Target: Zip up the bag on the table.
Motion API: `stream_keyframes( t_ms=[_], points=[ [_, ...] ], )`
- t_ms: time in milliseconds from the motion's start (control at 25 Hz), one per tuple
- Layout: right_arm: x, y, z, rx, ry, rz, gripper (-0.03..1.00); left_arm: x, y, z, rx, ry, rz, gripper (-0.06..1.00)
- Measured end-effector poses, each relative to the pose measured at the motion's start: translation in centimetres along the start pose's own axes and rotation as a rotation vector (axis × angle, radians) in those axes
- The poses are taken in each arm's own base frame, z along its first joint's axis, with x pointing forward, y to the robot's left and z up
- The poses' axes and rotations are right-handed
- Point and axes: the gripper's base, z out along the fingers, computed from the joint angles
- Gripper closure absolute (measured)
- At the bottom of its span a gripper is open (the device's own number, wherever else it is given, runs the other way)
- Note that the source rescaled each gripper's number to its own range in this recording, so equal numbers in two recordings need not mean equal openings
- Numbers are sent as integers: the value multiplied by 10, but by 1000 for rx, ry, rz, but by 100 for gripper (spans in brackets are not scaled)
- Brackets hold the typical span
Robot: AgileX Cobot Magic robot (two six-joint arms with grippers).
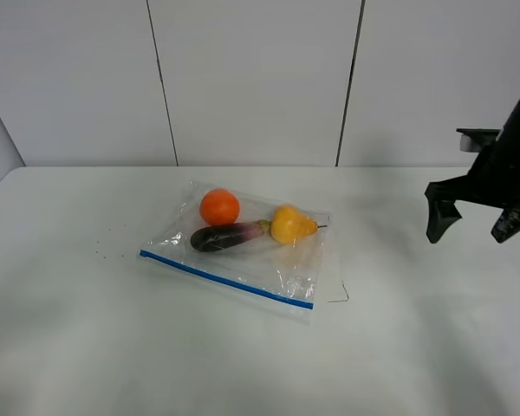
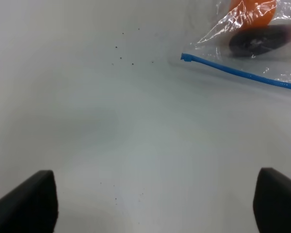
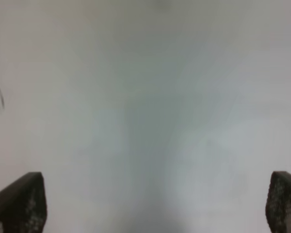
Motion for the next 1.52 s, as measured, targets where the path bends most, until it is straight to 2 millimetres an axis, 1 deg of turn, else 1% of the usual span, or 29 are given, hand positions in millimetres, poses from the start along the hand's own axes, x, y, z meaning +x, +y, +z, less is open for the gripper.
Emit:
stream_keyframes(
  t_ms=[40,200,280,440,520,640,720,840,960,1080,1120,1240,1280,1360,1520],
  points=[
    [14,1,-5,4,-7,-2,-3,0,0,0,0,0,0,-4],
    [77,4,-7,9,3,-3,-3,0,0,0,0,0,0,-4],
    [109,6,-6,13,-28,-5,-3,0,0,0,0,0,0,-4],
    [157,9,-3,26,-192,-9,-3,0,0,0,0,-1,0,-4],
    [177,10,-4,33,-291,-13,-3,0,0,0,0,-1,0,-4],
    [206,12,-7,41,-434,-17,-3,0,0,0,0,-1,0,-4],
    [224,13,-14,45,-545,-4,-3,0,0,0,0,-1,0,-4],
    [246,14,-25,57,-703,13,-3,0,0,0,0,-1,0,-4],
    [264,15,-31,67,-824,17,-3,0,0,0,0,-1,0,-4],
    [279,16,-35,69,-923,14,-3,0,0,0,0,-1,0,-4],
    [279,16,-35,69,-923,14,-3,0,0,0,0,-1,0,-4],
    [294,17,-36,71,-1016,10,-3,0,0,0,0,-1,2,-4],
    [304,17,-36,72,-1081,6,-3,0,0,0,0,-1,2,-4],
    [309,18,-36,73,-1113,3,-3,0,0,0,0,-1,2,-4],
    [310,18,-35,72,-1118,1,-3,0,0,0,0,-1,2,-4]
  ],
)
